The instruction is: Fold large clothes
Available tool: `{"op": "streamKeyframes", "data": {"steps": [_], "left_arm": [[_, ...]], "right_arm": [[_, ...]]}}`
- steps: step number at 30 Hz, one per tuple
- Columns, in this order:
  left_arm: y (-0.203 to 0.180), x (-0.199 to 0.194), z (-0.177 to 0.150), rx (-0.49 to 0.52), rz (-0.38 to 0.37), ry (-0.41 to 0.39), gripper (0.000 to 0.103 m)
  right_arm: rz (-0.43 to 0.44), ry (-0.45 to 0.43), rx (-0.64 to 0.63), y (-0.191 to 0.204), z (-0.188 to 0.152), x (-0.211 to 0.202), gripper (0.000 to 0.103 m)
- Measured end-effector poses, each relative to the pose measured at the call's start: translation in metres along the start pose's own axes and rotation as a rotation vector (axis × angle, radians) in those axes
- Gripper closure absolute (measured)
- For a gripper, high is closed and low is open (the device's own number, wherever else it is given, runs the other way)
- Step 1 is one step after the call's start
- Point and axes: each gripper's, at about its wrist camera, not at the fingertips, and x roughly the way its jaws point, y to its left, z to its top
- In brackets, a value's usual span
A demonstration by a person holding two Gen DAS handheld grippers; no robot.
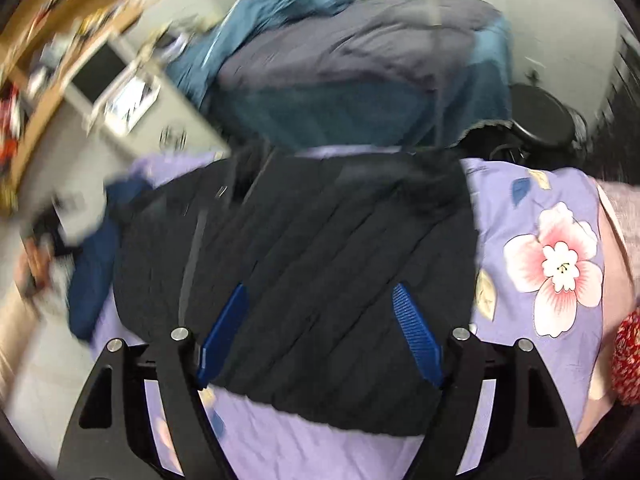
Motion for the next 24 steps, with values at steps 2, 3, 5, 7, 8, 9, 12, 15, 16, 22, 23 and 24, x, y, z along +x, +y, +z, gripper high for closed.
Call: {"op": "streamKeyframes", "data": {"steps": [2, 3, 5, 7, 8, 9, 12, 15, 16, 22, 23, 24], "left_arm": [[-0.019, -0.016, -0.011, 0.086, 0.048, -0.055, 0.012], [-0.029, -0.015, -0.022, 0.143, 0.086, -0.05, 0.011], [-0.056, 0.0, -0.063, 0.326, 0.203, -0.016, 0.011], [-0.081, 0.025, -0.125, 0.537, 0.304, -0.01, 0.009], [-0.086, 0.037, -0.154, 0.616, 0.324, -0.004, 0.006], [-0.089, 0.052, -0.186, 0.695, 0.333, 0.01, 0.006], [-0.089, 0.103, -0.256, 0.833, 0.39, 0.068, 0.006], [-0.089, 0.162, -0.288, 0.944, 0.541, 0.081, 0.006], [-0.089, 0.174, -0.291, 0.968, 0.593, 0.071, 0.005], [-0.091, 0.23, -0.251, 0.892, 0.685, 0.149, 0.004], [-0.091, 0.234, -0.244, 0.88, 0.685, 0.162, 0.004], [-0.09, 0.238, -0.241, 0.883, 0.693, 0.174, 0.004]], "right_arm": [[-0.001, 0.021, -0.056, 0.018, -0.011, 0.006, 0.028], [-0.008, 0.027, -0.084, 0.028, -0.017, 0.01, 0.028], [-0.017, 0.036, -0.121, 0.044, -0.024, 0.016, 0.028], [-0.04, 0.033, -0.156, 0.057, -0.03, 0.023, 0.028], [-0.053, 0.029, -0.162, 0.062, -0.033, 0.026, 0.028], [-0.058, 0.031, -0.162, 0.066, -0.036, 0.029, 0.028], [-0.093, 0.048, -0.147, 0.065, -0.04, 0.045, 0.026], [-0.151, 0.098, -0.147, 0.059, -0.037, 0.067, 0.022], [-0.171, 0.109, -0.15, 0.054, -0.034, 0.076, 0.022], [-0.251, 0.201, -0.12, 0.038, -0.012, 0.12, 0.005], [-0.257, 0.207, -0.112, 0.036, -0.01, 0.125, 0.005], [-0.263, 0.214, -0.106, 0.034, -0.009, 0.131, 0.005]]}}
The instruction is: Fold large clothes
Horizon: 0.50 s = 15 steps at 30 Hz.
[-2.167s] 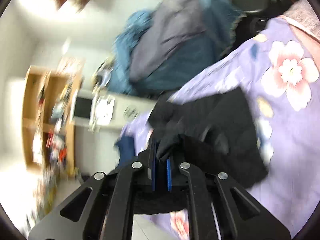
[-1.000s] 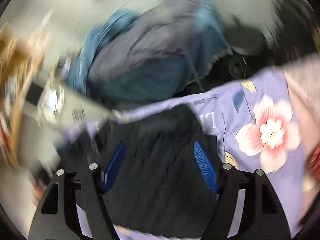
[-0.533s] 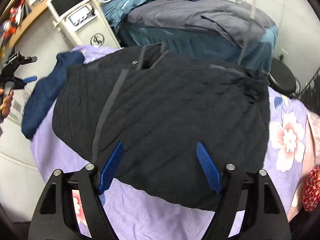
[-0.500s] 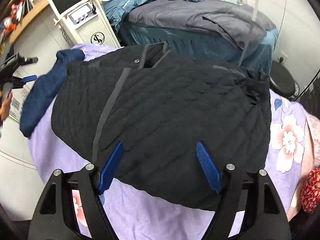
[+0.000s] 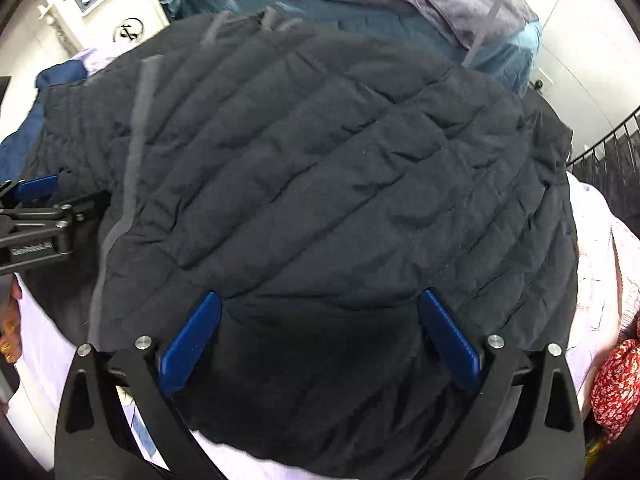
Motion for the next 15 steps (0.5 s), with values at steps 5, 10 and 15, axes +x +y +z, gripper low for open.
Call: {"op": "streamKeyframes", "data": {"steps": [5, 10, 15], "left_arm": [[-0.01, 0.017, 0.006, 0.061, 0.072, -0.003, 0.004], [-0.012, 0.026, 0.008, 0.063, 0.069, -0.007, 0.004], [-0.012, 0.034, 0.009, 0.081, 0.069, -0.025, 0.004]], "right_arm": [[-0.031, 0.072, 0.011, -0.002, 0.007, 0.027, 0.004], [-0.051, 0.108, 0.022, -0.005, 0.013, 0.038, 0.004], [-0.06, 0.105, 0.021, -0.007, 0.016, 0.042, 0.004]]}}
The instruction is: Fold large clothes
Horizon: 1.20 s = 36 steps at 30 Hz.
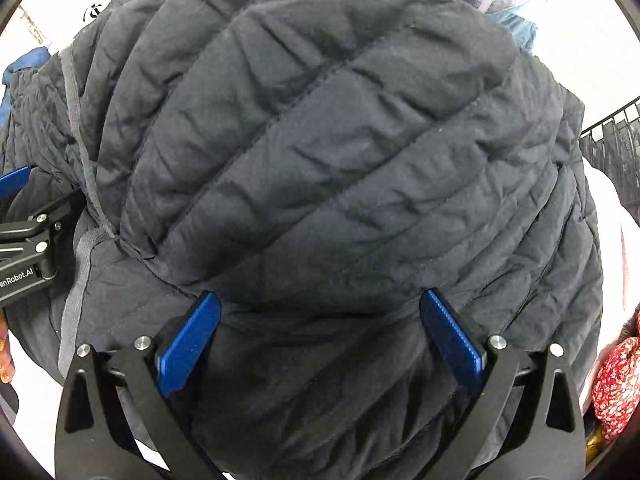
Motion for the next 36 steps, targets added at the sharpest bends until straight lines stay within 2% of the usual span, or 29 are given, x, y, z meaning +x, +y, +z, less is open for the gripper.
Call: {"op": "streamKeyframes", "data": {"steps": [13, 24, 28, 31, 33, 36], "left_arm": [[-0.01, 0.003, -0.007, 0.018, 0.008, -0.009, 0.004], [-0.022, -0.013, -0.02, 0.051, 0.014, -0.031, 0.004], [-0.014, -0.031, -0.03, 0.054, -0.026, -0.066, 0.006], [0.003, -0.052, -0.047, 0.02, -0.069, -0.107, 0.006], [0.017, -0.063, -0.058, 0.007, -0.081, -0.123, 0.006], [0.055, -0.079, -0.081, -0.024, -0.048, -0.129, 0.006]], "right_arm": [[-0.047, -0.002, 0.011, 0.022, -0.003, 0.004, 0.004], [-0.038, 0.005, 0.015, 0.029, 0.003, -0.002, 0.004], [-0.001, -0.015, 0.001, 0.023, -0.001, -0.012, 0.004], [0.021, -0.082, -0.021, 0.012, -0.015, -0.034, 0.004], [0.028, -0.144, -0.033, -0.006, -0.032, -0.051, 0.004], [0.053, -0.185, 0.01, -0.05, -0.054, -0.065, 0.004]]}}
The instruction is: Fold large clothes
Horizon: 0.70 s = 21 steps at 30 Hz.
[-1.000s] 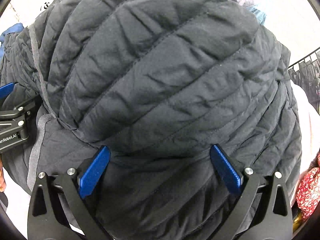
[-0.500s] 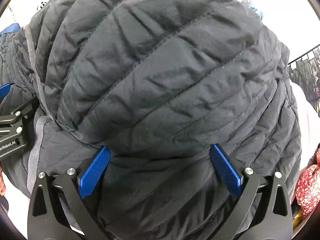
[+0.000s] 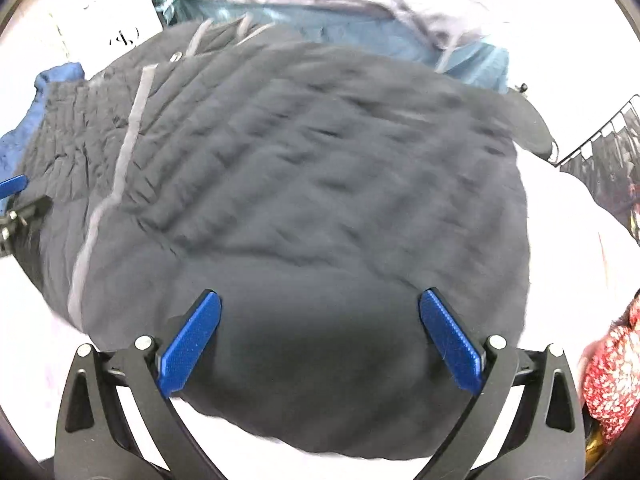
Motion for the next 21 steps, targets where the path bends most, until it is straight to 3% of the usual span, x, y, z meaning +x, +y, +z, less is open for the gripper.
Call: {"op": "streamKeyframes", "data": {"steps": [3, 6, 9, 11, 14, 21], "left_arm": [[0.043, -0.015, -0.014, -0.069, 0.096, 0.021, 0.006], [0.088, -0.03, -0.029, -0.191, 0.113, 0.037, 0.007], [0.115, -0.046, -0.037, -0.294, 0.015, 0.035, 0.007], [0.124, -0.055, -0.038, -0.364, -0.108, 0.016, 0.007], [0.12, -0.05, -0.025, -0.374, -0.22, 0.026, 0.006], [0.12, 0.017, 0.001, -0.277, -0.223, 0.152, 0.006]], "right_arm": [[0.044, -0.022, 0.093, -0.054, -0.013, -0.016, 0.004], [0.08, 0.009, 0.144, -0.099, -0.023, -0.014, 0.004], [0.238, 0.021, 0.2, -0.128, -0.027, -0.008, 0.004], [0.354, 0.029, 0.237, -0.134, -0.025, -0.004, 0.004], [0.437, 0.054, 0.226, -0.129, -0.012, 0.008, 0.004], [0.433, 0.075, 0.272, -0.126, 0.003, 0.035, 0.004]]}}
